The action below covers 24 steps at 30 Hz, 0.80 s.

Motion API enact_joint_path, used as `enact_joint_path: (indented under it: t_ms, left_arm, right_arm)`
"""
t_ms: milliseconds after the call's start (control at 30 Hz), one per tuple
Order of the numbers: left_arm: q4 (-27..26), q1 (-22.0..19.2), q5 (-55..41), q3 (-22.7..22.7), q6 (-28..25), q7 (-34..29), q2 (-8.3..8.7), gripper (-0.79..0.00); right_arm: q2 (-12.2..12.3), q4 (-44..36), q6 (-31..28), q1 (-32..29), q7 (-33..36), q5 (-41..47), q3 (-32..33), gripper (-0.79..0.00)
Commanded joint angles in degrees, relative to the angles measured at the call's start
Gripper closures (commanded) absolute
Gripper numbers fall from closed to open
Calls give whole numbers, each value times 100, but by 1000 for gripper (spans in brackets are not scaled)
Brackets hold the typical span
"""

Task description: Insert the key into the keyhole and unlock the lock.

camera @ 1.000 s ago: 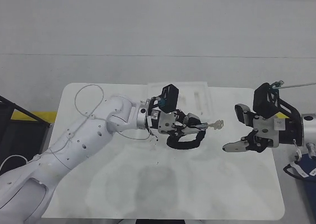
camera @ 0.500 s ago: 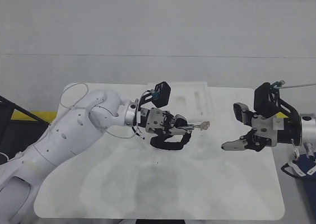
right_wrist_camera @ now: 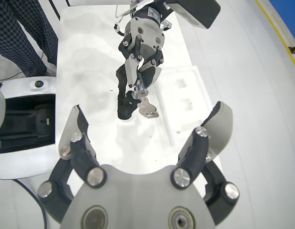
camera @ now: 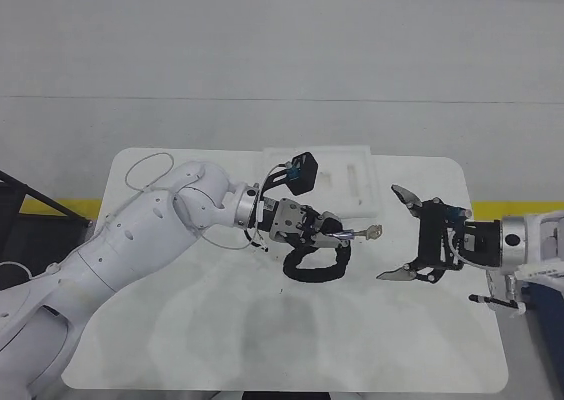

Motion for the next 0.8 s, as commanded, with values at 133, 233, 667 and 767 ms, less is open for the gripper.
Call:
enact_joint_path:
  t_ms: [133, 233, 667, 767]
  left_arm:
    - [-17, 12, -290, 31, 0, -341, -62, 0]
    - [-34, 70, -358, 17, 0, -439, -87, 0]
    - [-86, 310, -506, -269, 0, -737, -114, 0]
    - [-95, 359, -528, -352, 0, -823, -109, 0]
  right_arm:
    - [-48, -73, -218, -73, -400, -670, -129, -283]
    - [-59, -73, -359, -58, -408, -894, -194, -237]
    - [-81, -169, -494, 61, -258, -1474, -393, -151]
    - [-85, -130, -425, 47, -274, -1431, -420, -86]
